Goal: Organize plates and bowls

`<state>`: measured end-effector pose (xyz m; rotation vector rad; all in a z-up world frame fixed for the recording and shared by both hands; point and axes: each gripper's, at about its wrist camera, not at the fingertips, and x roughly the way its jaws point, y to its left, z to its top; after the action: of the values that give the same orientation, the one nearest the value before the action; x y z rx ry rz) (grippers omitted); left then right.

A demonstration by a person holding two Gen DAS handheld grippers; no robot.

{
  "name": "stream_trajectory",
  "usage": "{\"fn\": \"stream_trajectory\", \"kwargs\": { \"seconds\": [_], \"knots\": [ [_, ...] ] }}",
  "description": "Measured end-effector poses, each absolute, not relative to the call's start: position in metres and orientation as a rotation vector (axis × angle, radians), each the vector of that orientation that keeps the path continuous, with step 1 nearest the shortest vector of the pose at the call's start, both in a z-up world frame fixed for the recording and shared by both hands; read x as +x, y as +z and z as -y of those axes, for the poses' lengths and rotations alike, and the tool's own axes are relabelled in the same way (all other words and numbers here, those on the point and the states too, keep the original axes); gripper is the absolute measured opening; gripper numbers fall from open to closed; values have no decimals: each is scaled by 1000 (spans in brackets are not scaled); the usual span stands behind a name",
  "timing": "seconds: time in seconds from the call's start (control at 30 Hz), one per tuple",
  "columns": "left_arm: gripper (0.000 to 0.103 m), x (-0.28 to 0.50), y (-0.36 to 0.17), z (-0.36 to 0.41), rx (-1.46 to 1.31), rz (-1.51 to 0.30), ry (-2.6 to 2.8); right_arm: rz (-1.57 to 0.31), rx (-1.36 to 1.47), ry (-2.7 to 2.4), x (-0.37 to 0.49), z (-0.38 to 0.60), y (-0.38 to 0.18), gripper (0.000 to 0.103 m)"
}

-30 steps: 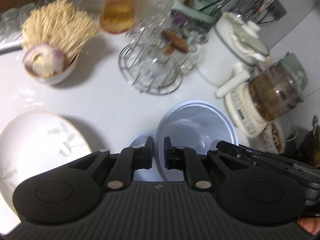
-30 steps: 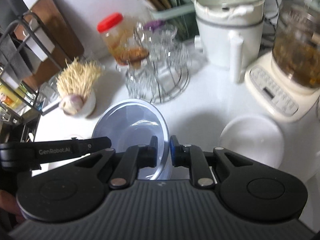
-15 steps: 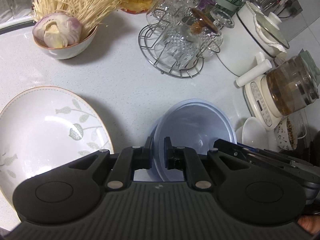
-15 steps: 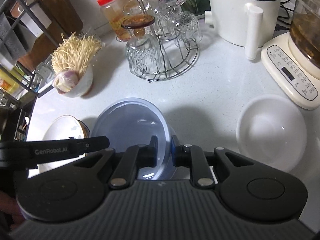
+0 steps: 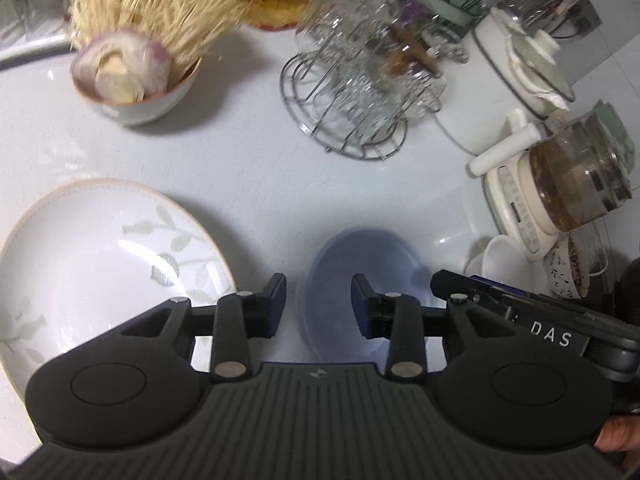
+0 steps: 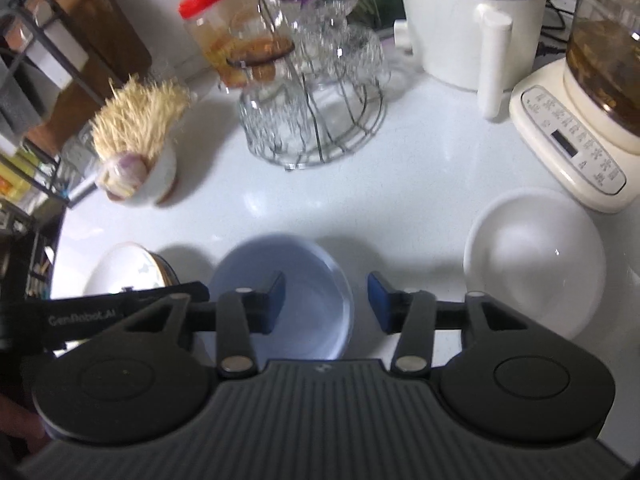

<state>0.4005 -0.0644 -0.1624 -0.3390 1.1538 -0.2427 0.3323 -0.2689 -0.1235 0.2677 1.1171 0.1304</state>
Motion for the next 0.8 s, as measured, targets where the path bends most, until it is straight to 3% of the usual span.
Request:
{"fn": "stream_trajectory", "kwargs": {
  "seconds": [0.47, 0.8],
  "knots": [
    [41, 397, -61, 89, -243, -943, -403, -861, 244, 105, 320, 277, -34, 49],
    [41, 391, -34, 85, -207, -877, -486, -739, 235, 20, 296, 275, 3, 49]
  ]
}}
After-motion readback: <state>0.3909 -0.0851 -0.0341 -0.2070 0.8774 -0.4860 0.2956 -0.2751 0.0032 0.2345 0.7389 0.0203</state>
